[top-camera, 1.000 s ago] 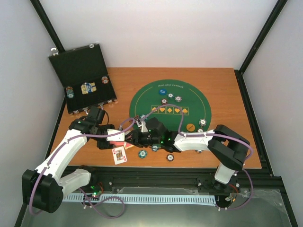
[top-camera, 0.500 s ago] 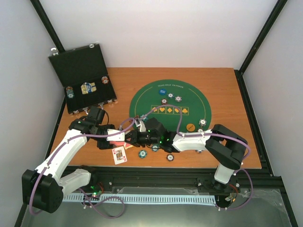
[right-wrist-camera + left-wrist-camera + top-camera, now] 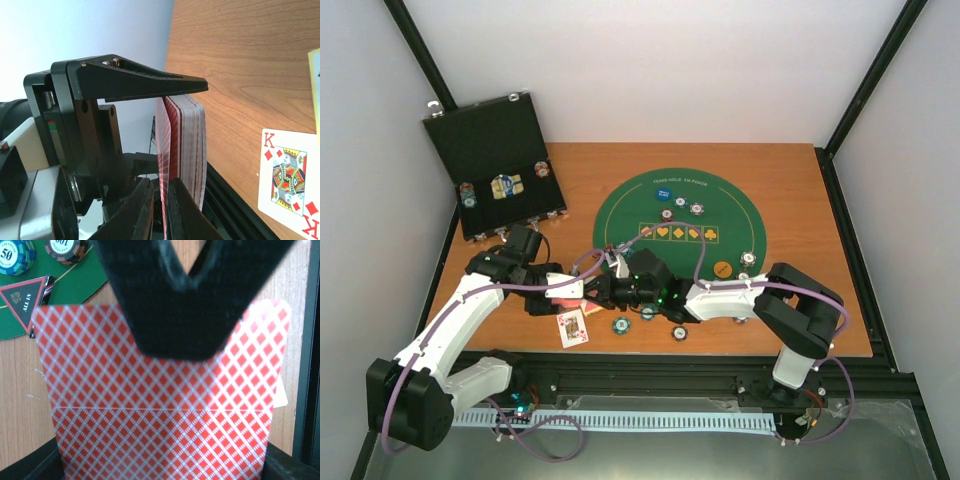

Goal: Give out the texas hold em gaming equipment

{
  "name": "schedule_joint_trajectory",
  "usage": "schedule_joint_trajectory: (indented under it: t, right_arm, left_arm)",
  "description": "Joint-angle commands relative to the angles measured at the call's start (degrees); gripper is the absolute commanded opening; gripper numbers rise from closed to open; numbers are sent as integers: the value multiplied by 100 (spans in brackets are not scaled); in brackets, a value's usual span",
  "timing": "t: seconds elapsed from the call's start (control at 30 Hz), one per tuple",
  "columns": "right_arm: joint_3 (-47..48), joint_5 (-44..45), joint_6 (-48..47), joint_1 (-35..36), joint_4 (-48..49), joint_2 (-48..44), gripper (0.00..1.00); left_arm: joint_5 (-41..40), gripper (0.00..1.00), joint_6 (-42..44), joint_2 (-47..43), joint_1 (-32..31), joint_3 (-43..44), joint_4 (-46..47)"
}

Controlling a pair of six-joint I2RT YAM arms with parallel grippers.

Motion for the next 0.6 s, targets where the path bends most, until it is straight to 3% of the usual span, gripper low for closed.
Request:
schedule_joint_trajectory:
  t: [0.0, 0.47, 0.57]
  right_arm:
    - [-227, 112, 30, -143, 165, -333, 3]
    - [-916, 0, -336, -977, -534, -1550, 3]
    - [-603, -108, -531, -891, -851, -1327, 27]
  left_arm:
    - [-23, 53, 15, -53, -32, 99, 107]
    - [-14, 50, -50, -27, -35, 98, 137]
    - [-14, 50, -50, -34, -32, 107, 137]
